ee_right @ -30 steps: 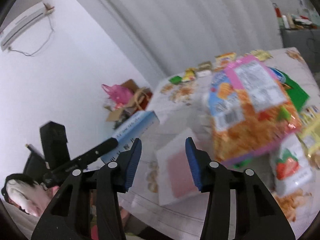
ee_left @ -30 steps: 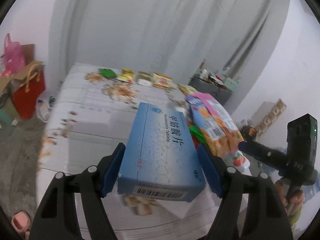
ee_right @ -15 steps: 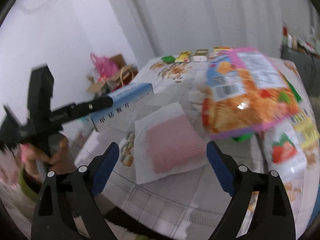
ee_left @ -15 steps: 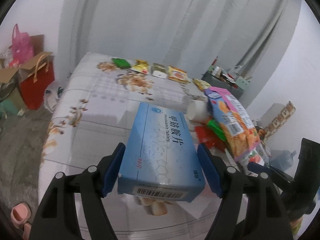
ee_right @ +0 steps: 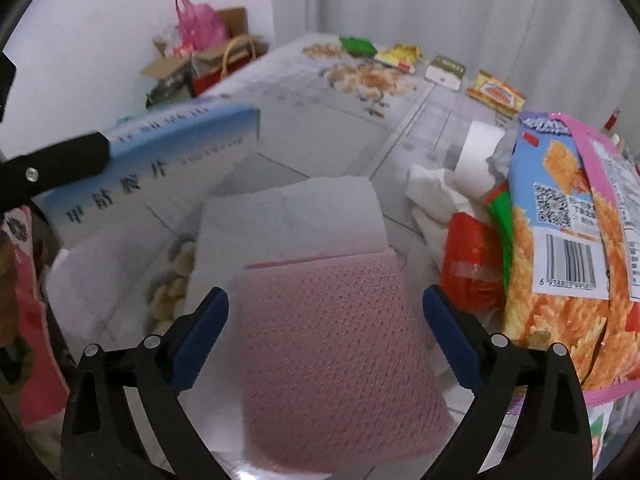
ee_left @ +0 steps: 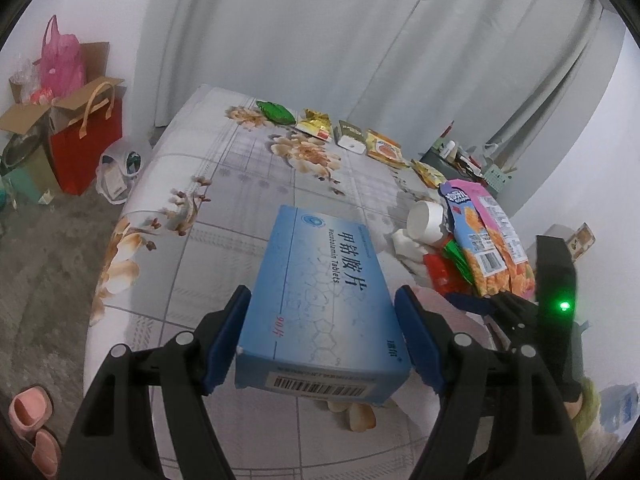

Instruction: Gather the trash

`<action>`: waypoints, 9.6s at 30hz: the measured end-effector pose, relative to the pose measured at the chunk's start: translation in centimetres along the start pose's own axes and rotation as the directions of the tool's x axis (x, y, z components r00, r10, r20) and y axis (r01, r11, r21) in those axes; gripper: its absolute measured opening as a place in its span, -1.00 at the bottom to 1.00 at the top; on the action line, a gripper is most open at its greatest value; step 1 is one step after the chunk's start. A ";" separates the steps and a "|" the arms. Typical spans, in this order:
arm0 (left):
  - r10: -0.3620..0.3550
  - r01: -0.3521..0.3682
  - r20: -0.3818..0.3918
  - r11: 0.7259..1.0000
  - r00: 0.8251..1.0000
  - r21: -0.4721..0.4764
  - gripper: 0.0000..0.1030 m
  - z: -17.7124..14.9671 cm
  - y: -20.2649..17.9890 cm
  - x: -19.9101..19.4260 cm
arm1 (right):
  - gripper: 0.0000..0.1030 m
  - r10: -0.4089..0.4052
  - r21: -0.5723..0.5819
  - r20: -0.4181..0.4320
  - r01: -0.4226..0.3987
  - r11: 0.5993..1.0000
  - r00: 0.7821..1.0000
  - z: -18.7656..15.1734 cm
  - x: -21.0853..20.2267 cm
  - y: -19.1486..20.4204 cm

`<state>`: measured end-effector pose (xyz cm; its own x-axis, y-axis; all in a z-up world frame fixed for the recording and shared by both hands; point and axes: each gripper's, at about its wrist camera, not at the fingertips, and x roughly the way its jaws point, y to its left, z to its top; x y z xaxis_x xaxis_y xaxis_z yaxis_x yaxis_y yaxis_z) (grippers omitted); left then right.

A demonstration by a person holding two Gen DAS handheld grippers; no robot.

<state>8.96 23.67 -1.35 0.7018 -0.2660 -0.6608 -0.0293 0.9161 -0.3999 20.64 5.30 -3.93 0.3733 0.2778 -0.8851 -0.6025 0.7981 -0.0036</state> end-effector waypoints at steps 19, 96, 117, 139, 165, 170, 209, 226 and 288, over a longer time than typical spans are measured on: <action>-0.006 0.006 0.022 1.000 1.000 -0.007 0.39 0.3 0.0 -0.5 | 0.52 0.142 0.158 0.270 -0.190 0.969 0.952 -1.1 -7.4 -2.0; -0.417 0.646 -0.498 0.565 0.760 0.513 0.84 -9.6 -48.3 7.8 | 0.84 -0.749 0.990 0.024 0.087 0.108 0.662 -40.4 -27.7 -24.6; -0.146 0.124 0.058 0.952 0.988 0.278 0.89 -2.0 -12.2 -4.5 | 0.84 -0.514 0.663 0.363 0.172 0.729 0.778 -22.3 -22.4 -11.2; 0.083 0.025 -0.162 0.821 0.983 0.571 0.35 -5.9 -10.2 8.0 | 0.46 -0.046 0.854 0.300 -0.247 0.458 0.953 -20.4 -14.0 -20.9; 0.098 -0.027 -0.105 0.844 0.990 0.536 -0.19 -6.3 -8.1 7.1 | -0.54 -0.102 0.908 0.106 -0.054 0.416 0.989 -16.2 -8.4 -25.6; 0.101 -0.032 -0.099 0.840 0.990 0.541 -0.26 -6.5 -8.1 6.8 | -0.80 -0.123 0.903 0.090 -0.029 0.429 0.988 -16.7 -8.6 -25.5; -0.028 -0.039 0.117 0.846 0.993 0.532 -0.95 -5.0 -11.6 -5.9 | -0.95 -0.285 0.898 0.317 -0.190 0.396 0.905 -23.0 -18.4 -23.0; -0.373 0.397 -0.169 0.703 0.912 0.590 -0.95 -2.5 -29.1 0.3 | -0.95 -0.495 0.961 0.274 -0.217 0.171 0.824 -36.7 -24.8 -23.9; -0.372 0.731 -0.642 0.482 0.670 0.483 0.52 -9.6 -54.2 13.5 | 0.37 -0.597 0.972 0.062 -0.185 -0.147 0.800 -52.7 -22.7 -27.6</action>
<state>13.18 -32.45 5.34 0.0243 -0.7118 -0.7020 0.8427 0.3924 -0.3687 -8.35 -51.24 -8.30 0.7021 -0.2210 -0.6769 0.7048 0.3509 0.6165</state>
